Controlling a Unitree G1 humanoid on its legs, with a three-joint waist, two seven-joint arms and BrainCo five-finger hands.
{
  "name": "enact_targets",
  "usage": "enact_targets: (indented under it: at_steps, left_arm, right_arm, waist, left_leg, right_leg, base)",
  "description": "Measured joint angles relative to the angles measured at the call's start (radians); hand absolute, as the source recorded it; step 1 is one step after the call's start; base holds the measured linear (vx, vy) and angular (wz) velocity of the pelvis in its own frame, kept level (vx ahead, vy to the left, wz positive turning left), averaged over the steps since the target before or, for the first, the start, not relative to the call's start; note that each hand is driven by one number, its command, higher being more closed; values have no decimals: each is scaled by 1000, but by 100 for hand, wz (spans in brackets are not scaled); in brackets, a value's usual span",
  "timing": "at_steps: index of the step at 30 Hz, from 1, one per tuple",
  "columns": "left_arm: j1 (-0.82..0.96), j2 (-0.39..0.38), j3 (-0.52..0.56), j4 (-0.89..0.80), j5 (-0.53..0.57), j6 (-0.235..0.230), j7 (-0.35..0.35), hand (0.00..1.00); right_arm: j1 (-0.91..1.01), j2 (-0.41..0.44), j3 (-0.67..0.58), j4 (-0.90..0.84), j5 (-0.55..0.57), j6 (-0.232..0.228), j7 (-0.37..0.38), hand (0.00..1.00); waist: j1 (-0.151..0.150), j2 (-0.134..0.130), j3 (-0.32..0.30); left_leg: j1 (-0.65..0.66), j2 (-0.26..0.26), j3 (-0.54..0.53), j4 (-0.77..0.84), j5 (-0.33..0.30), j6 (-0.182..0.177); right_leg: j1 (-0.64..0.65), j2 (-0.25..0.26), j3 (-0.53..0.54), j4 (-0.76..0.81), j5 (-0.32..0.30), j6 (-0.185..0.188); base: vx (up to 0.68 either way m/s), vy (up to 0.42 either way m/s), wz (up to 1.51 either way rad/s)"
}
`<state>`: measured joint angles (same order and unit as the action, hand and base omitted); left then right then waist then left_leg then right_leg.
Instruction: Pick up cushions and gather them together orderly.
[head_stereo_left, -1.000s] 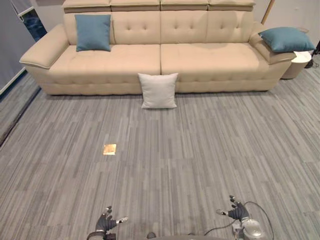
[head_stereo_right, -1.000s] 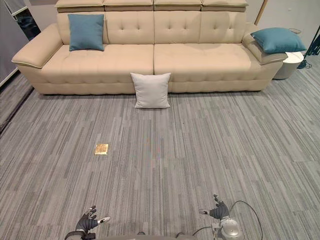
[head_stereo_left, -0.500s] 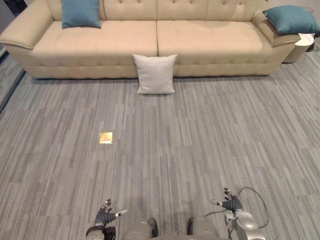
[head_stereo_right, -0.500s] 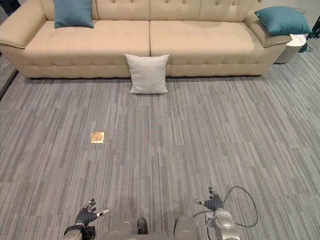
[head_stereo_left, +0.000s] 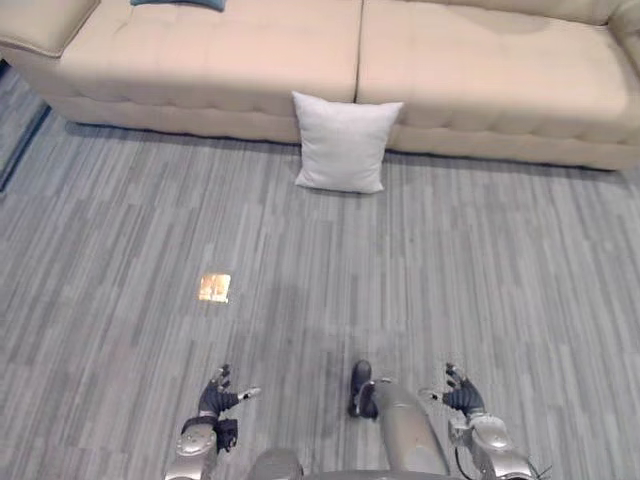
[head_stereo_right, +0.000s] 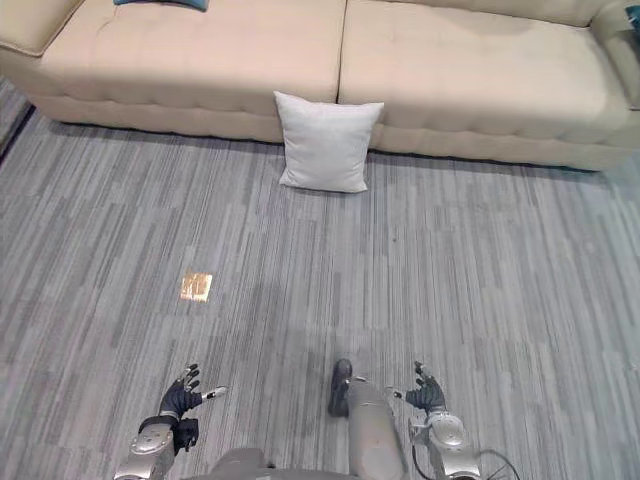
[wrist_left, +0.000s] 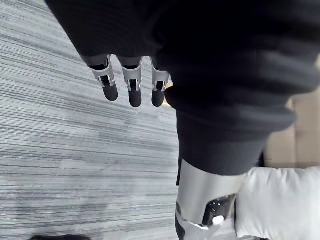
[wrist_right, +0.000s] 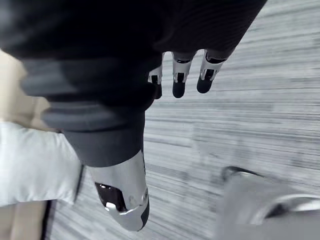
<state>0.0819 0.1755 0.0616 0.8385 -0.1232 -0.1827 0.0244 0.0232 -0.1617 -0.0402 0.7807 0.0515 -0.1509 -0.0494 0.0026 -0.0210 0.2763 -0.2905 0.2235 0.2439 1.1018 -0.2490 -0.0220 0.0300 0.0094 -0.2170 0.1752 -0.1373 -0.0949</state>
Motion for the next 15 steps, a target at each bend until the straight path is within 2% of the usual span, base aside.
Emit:
enact_targets:
  at_steps: [1,2,3,4,5,6,7,8,9,10,11,12,13,14,15]
  left_arm:
    - [0,-6,0,-6,0,0,-1,0]
    - [-2,-16,0,-12,0,-1,-1,0]
    - [-1,-26,2,-11,0,0,-2,0]
    - [-1,-38,20,-13,0,-1,-2,0]
    - [4,-41,21,-12,0,0,0,0]
    - [31,-45,19,-3,0,-1,0,0]
    - [36,-41,20,13,0,0,2,0]
    - [34,-31,31,26,0,2,2,0]
    - [34,-26,32,26,0,1,2,0]
    - [35,-25,28,26,0,1,2,0]
    - [37,-26,28,36,0,2,2,0]
    - [41,-27,27,38,0,4,2,0]
    - [51,-28,23,36,0,5,4,0]
    - [58,-28,17,36,-1,4,8,0]
    - [59,-28,17,35,-1,3,12,0]
  right_arm:
    - [0,-1,0,-13,2,-1,-1,0]
    - [-8,-3,-2,-18,12,-5,-4,0]
    - [-29,1,-4,-16,21,-4,-8,0]
    - [-35,5,-9,-15,27,-6,-13,0]
    - [-33,5,-10,-13,27,-7,-14,0]
    - [-25,3,-8,0,26,-7,-14,0]
    - [-26,15,-7,22,26,-4,-14,0]
    - [-19,25,-1,28,25,1,-13,0]
    - [-15,24,1,28,23,1,-11,0]
    - [-9,24,0,30,20,1,-11,0]
    - [3,25,2,42,16,1,-9,0]
    - [5,26,5,51,15,1,-6,0]
    - [2,28,14,71,11,2,0,0]
    - [6,24,34,71,-7,3,3,0]
    - [7,24,47,71,-14,2,4,0]
  waist:
    - [12,-2,-1]
    - [17,-6,2]
    - [34,-6,6]
    - [48,-5,6]
    - [67,4,2]
    - [74,27,-11]
    - [78,8,-22]
    - [70,-20,-39]
    - [67,-33,-47]
    - [66,-37,-49]
    - [66,-42,-46]
    - [67,-42,-44]
    - [64,-36,-39]
    - [52,-20,-35]
    - [44,-15,-39]
  left_leg:
    - [-39,-4,14,-43,-6,8]
    - [-94,-23,15,-151,-9,12]
    - [-149,-55,-4,-350,0,4]
    - [-170,-85,-34,-564,48,-31]
    - [-162,-100,-63,-709,100,-46]
    - [-160,-93,-112,-805,221,-51]
    - [-166,-107,-117,-738,287,-12]
    - [-174,-132,-101,-681,238,30]
    - [-155,-156,-79,-661,194,50]
    - [-134,-167,-64,-653,168,60]
    - [-65,-188,-41,-651,119,82]
    - [-21,-197,-34,-654,94,88]
    - [79,-211,-27,-672,54,99]
    - [182,-211,-24,-714,32,107]
    - [225,-210,-23,-744,30,110]
  right_leg:
    - [27,-4,7,-20,0,0]
    - [66,-9,24,-52,0,1]
    - [110,-23,45,-81,-7,12]
    - [145,-39,70,-95,-29,42]
    - [176,-41,91,-103,-57,60]
    - [230,-32,139,-110,-118,95]
    - [251,-62,164,-94,-153,110]
    - [223,-104,186,-15,-161,107]
    - [160,-138,209,144,-147,126]
    - [129,-157,222,234,-125,160]
    - [69,-192,233,438,-35,237]
    - [34,-208,237,551,3,276]
    - [-35,-231,212,769,-16,249]
    - [-93,-238,153,885,-65,171]
    - [-128,-235,123,895,-83,150]
  base:
    - [672,-7,-36]
    - [651,49,-56]
    - [772,114,-80]
    - [643,153,-89]
    - [680,242,-105]
    - [704,329,-94]
    - [829,395,-78]
    - [813,389,-35]
    - [668,301,-14]
    - [667,300,-17]
    - [521,236,-24]
    - [630,264,-35]
    - [601,215,-26]
    - [569,185,-17]
    - [526,131,2]
